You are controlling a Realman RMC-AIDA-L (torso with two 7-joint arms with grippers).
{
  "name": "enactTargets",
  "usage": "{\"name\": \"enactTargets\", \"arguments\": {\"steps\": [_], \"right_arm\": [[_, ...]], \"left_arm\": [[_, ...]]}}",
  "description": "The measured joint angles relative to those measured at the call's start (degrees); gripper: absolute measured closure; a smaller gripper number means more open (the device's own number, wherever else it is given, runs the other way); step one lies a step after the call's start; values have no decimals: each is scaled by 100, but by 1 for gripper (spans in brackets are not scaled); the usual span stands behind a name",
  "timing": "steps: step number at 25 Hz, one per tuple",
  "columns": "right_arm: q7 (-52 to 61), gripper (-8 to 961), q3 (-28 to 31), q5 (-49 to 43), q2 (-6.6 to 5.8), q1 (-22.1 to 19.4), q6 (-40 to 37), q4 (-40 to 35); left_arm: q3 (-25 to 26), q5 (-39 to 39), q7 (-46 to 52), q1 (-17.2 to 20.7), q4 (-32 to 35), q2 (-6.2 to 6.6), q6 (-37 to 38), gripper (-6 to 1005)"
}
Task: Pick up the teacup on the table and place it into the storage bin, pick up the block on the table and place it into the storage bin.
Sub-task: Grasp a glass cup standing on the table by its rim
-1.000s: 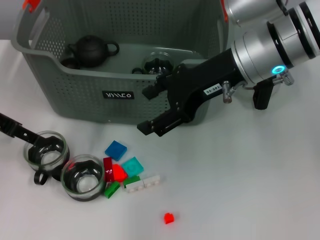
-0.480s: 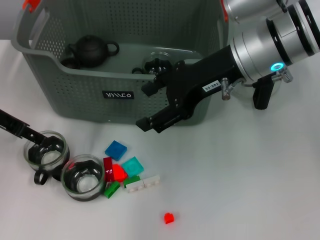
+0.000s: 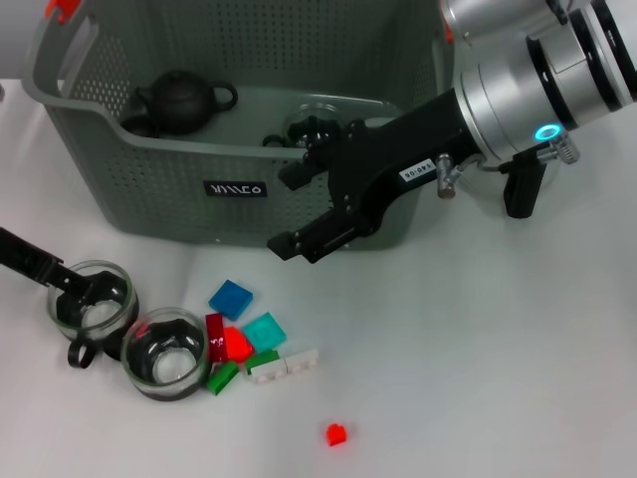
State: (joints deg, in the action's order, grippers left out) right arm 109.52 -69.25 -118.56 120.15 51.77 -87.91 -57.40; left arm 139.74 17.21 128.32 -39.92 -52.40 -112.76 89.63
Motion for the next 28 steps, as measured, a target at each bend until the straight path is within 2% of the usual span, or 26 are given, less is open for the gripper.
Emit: {"name": "enactTargets", "arguments": {"steps": [13,25,28], "right_arm": [[-1,53,-37,5,0,0,46,3],[1,53,8,22,0,0,46,4],[0,53,8,44,0,-1,46,-5]], "left_arm": [[-155,-118,64,-34,26,-144,-91,136],[-254,-152,191,-71,127,-134,-85,609],[-323,-161,218,-75,136,-136,-86,788]]}}
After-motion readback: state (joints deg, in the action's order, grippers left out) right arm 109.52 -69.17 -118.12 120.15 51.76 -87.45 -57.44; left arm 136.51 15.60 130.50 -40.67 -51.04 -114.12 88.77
